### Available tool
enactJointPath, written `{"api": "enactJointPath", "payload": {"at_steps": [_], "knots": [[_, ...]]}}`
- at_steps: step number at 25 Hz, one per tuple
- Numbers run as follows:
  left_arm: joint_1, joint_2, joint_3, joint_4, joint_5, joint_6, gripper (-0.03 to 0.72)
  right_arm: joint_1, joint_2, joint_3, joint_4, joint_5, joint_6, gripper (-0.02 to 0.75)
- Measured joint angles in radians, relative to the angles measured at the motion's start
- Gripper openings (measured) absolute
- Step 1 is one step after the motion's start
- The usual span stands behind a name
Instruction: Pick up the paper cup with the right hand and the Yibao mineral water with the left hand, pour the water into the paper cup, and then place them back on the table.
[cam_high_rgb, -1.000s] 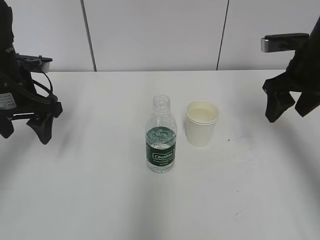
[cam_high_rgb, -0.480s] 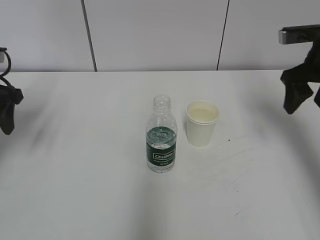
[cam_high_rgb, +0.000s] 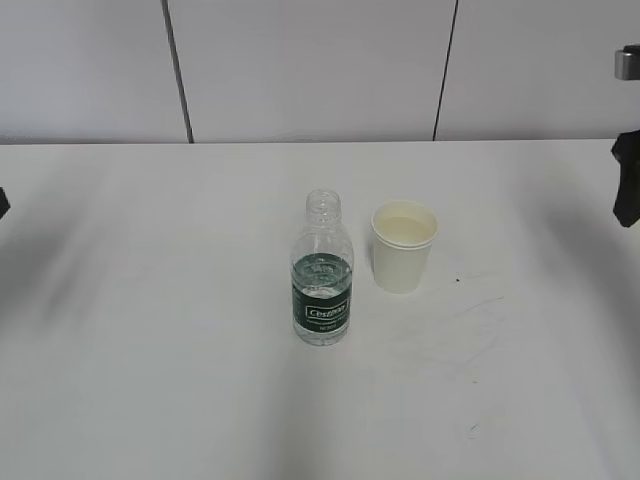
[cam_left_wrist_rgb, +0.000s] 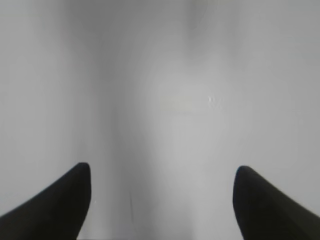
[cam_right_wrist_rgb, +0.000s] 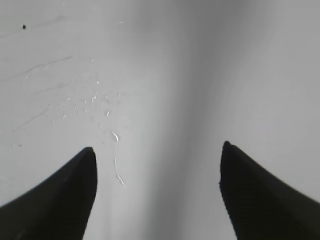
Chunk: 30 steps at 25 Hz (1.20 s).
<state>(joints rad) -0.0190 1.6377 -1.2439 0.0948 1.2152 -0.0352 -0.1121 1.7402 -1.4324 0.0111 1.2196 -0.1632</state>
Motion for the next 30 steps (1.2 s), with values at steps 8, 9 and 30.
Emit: {"api": "enactJointPath", "payload": {"at_steps": [8,9,30], "knots": [[0.000,-0.246,0.240,-0.070,-0.029,0.001,0.532,0.000,-0.153,0.185,0.019,0.000,-0.002,0.590],[0.000,-0.271,0.266,-0.075,-0.037,0.001,0.532,0.000,-0.169,0.209,0.028,0.000,-0.002,0.590],[0.000,-0.655,0.623,-0.120,-0.151,0.001,0.532,0.000,-0.567,0.660,0.063,-0.011,-0.002,0.590]]}}
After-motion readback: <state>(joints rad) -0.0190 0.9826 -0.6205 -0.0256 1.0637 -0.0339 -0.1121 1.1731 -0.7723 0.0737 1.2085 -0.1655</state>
